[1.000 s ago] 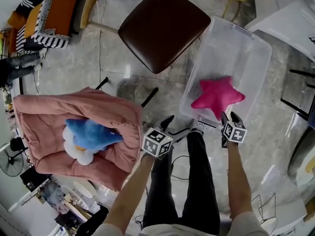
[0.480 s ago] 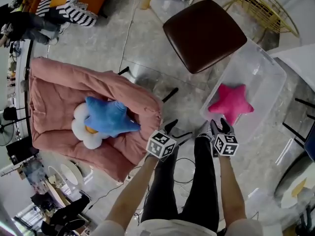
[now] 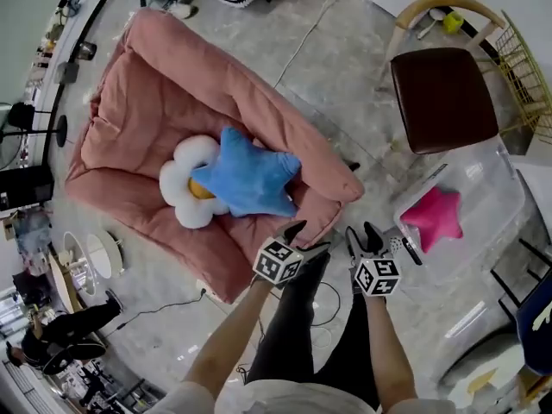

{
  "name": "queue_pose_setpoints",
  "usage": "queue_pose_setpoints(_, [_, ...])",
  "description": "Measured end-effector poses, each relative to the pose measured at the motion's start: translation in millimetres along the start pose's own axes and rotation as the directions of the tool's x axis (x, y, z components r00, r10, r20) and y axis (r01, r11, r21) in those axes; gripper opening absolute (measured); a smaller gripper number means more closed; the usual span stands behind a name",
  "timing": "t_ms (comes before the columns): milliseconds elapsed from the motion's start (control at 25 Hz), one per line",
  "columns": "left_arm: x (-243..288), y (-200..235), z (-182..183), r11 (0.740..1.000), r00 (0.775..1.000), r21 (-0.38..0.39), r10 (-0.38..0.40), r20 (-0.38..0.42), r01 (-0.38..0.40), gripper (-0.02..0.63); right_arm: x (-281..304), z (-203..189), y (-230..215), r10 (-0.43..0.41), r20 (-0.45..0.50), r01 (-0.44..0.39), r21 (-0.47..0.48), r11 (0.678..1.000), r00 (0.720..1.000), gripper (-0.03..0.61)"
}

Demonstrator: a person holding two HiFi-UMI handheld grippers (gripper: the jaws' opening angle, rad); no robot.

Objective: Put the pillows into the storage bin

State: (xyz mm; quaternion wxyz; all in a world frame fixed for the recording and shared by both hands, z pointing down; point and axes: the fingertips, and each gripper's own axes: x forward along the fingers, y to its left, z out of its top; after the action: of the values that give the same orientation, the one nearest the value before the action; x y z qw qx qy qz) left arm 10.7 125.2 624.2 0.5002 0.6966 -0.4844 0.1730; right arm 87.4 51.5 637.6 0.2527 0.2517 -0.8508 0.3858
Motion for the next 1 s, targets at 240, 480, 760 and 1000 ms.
queue_pose_setpoints(240, [-66, 75, -12, 0.992, 0.991, -0.097, 0.091, 0.102, -0.081, 0.387, 44, 3, 66, 0.088, -0.075, -0.097, -0.117, 0.988, 0.993, 0.215])
queue_pose_setpoints(480, [-122, 141, -9, 0.977, 0.966, -0.156, 0.173, 0.194, -0.144, 0.387, 96, 44, 111, 0.085, -0.071, -0.090, -0.075, 0.993, 0.994, 0.218])
queue_pose_setpoints(760, [-143, 166, -5, 0.992, 0.977, -0.022, 0.122, 0.176, -0.120, 0.380, 181, 101, 221, 0.222, -0.070, -0.231, -0.160, 0.960, 0.973, 0.249])
queue_pose_setpoints(1000, [-170, 189, -15, 0.980, 0.950, -0.112, 0.188, 0.249, -0.165, 0.382, 240, 126, 270, 0.242, -0.151, -0.274, -0.245, 0.930, 0.958, 0.315])
